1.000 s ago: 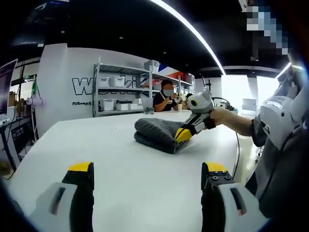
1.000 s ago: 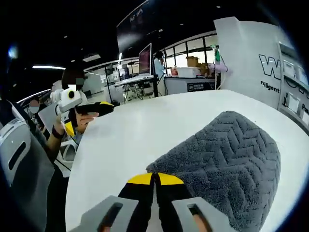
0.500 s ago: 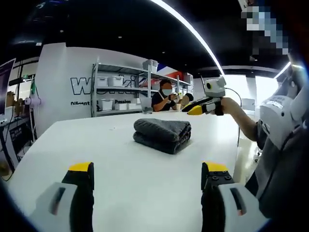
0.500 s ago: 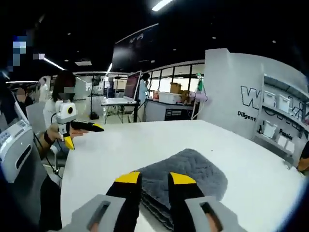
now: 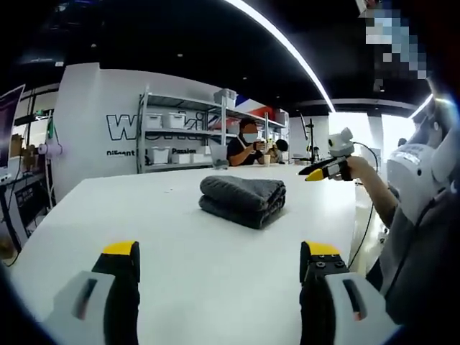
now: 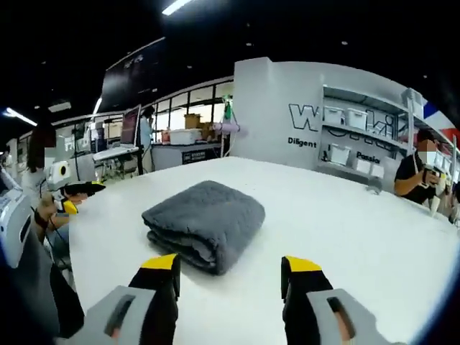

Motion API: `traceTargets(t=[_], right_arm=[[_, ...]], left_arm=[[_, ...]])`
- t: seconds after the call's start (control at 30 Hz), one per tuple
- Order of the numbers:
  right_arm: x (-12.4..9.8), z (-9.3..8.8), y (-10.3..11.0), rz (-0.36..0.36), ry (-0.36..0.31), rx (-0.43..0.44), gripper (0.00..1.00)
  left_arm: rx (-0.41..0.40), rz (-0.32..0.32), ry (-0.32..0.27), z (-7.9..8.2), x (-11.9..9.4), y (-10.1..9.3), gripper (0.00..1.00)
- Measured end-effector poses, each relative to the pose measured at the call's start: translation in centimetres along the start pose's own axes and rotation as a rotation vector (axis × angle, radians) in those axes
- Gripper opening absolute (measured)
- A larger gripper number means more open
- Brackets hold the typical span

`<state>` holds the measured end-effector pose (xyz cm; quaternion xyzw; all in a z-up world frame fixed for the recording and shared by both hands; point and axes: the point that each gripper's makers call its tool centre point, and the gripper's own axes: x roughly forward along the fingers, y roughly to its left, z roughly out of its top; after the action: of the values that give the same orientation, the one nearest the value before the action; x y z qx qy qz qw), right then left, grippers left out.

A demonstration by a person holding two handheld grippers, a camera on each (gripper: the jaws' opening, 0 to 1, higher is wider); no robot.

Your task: Fold the towel on the table until its edges align and the towel forms a compact rectangular stack.

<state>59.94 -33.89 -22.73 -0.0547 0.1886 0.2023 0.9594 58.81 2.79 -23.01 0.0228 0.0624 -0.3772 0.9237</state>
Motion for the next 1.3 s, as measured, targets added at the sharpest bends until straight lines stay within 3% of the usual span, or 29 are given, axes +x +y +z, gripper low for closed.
traceTargets(t=[0.2, 0.33, 0.53, 0.73, 1.0, 1.3], right_arm=[[-0.1, -2.9, 1.8, -0.018, 0.041, 0.033, 0.8], [-0.3, -3.6, 2.6, -0.035, 0.028, 0.049, 0.85], [-0.8, -4.4, 3.5, -0.046, 0.033, 0.06, 0.98], [-1.0, -5.1, 2.8, -0.078, 0.025, 0.084, 0.99], [-1.8, -5.2, 2.8, -0.079, -0.027, 0.133, 0.99], [-1.7, -5.3, 2.9, -0.073, -0.028, 0.153, 0.99]], left_arm=[[-0.005, 0.01, 0.006, -0.4, 0.3, -0.3, 0.97], [-0.01, -0.013, 0.024, -1.0, 0.5, -0.9, 0.97], [0.001, 0.004, 0.044, -1.3, 0.3, -0.6, 0.98], [0.006, 0.007, 0.032, -0.8, 0.3, -1.0, 0.98], [0.005, 0.009, 0.047, -1.2, 0.2, -1.4, 0.99], [0.003, -0.005, 0.054, -1.2, 0.9, -1.5, 0.99]])
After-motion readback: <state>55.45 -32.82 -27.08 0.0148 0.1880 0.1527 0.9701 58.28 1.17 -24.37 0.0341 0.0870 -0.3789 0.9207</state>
